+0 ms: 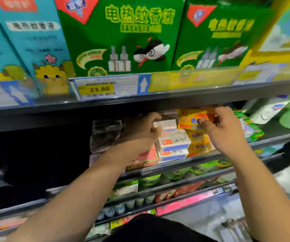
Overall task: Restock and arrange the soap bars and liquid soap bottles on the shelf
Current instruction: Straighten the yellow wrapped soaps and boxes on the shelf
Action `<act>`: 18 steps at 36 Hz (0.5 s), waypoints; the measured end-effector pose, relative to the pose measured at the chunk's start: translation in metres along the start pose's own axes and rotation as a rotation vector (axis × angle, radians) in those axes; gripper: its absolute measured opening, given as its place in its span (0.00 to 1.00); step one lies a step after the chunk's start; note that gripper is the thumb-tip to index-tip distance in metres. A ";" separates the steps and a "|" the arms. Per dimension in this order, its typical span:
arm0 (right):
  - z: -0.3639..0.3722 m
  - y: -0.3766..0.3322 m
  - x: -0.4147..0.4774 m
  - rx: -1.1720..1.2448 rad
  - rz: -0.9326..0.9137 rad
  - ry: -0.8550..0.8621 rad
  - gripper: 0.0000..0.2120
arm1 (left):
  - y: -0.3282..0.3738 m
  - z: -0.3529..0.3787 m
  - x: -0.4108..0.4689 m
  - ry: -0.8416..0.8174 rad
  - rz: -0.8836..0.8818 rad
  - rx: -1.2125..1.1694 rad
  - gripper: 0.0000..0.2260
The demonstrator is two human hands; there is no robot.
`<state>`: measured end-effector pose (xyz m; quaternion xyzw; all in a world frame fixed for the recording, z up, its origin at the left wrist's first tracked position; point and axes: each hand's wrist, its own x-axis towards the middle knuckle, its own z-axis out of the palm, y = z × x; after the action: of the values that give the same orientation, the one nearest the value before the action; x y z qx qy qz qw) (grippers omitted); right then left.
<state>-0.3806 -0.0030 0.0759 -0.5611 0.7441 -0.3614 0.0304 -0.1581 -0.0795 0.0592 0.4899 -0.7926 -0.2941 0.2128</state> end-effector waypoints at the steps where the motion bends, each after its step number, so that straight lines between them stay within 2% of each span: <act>1: -0.009 0.008 0.002 -0.028 -0.011 0.009 0.08 | 0.007 0.006 0.004 -0.011 0.011 0.056 0.14; 4: -0.027 0.035 0.010 -0.092 -0.047 -0.018 0.06 | 0.025 0.023 0.017 -0.024 0.039 0.128 0.14; 7: -0.033 0.059 0.013 -0.114 -0.061 -0.137 0.14 | 0.041 0.038 0.029 -0.017 0.050 0.154 0.16; 14: -0.014 0.085 0.014 0.246 0.010 -0.397 0.20 | 0.061 0.067 0.048 -0.055 0.030 0.318 0.24; 16: -0.007 0.085 0.015 0.211 -0.022 -0.449 0.19 | 0.054 0.077 0.049 -0.060 0.018 0.384 0.22; 18: -0.002 0.084 0.016 0.080 -0.080 -0.478 0.15 | 0.048 0.082 0.046 -0.024 0.022 0.435 0.21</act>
<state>-0.4559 -0.0064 0.0353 -0.6581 0.6779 -0.2486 0.2134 -0.2607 -0.0834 0.0330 0.5121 -0.8451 -0.1197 0.0961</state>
